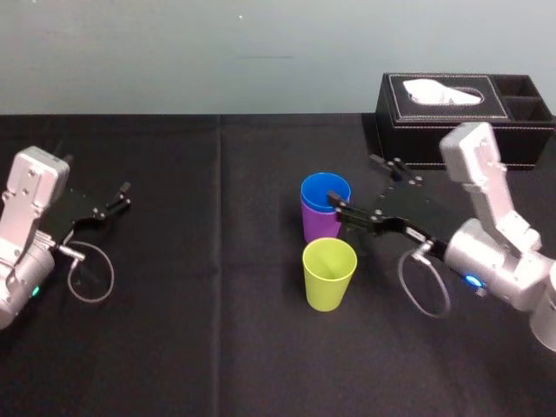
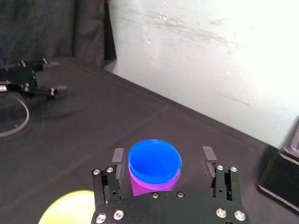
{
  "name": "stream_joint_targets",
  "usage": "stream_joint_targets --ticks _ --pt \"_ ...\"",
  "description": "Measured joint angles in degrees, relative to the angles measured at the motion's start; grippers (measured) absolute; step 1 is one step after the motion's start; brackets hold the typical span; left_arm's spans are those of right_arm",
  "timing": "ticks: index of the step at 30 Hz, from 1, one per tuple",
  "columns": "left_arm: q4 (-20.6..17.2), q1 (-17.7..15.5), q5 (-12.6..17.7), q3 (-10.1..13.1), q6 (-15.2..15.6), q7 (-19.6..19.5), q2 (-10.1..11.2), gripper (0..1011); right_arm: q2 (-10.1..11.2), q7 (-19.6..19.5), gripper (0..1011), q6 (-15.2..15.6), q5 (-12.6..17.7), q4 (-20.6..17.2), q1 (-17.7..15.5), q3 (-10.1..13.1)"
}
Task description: Stack the three plastic cups sequentially using one hand.
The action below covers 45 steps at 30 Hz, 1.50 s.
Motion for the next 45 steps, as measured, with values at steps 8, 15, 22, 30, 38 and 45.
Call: stream_joint_targets --ticks 8,15,22,30,38,45 --pt "0.0 0.0 0.0 0.0 0.0 0.0 0.0 1011 5.1 -0.7 1000 -1.2 1.8 -4.4 -9.3 5.5" --pt "0.0 0.0 0.0 0.0 0.0 0.0 0.0 1011 7.6 -0.7 1000 -2.6 1.8 -5.5 -15.9 8.4" --pt "0.0 0.0 0.0 0.0 0.0 0.0 0.0 1011 8.3 1.2 1000 -4.4 0.8 -6.1 -19.4 7.7" --pt "0.0 0.0 0.0 0.0 0.0 0.0 0.0 1011 7.5 3.5 1000 -7.2 0.9 -6.2 -20.3 6.3" --pt "0.0 0.0 0.0 0.0 0.0 0.0 0.0 1011 6.1 5.2 1000 -8.1 1.1 -5.6 -18.5 3.8" --pt "0.0 0.0 0.0 0.0 0.0 0.0 0.0 1011 4.7 7.0 1000 -8.2 3.5 -3.9 -16.0 2.2"
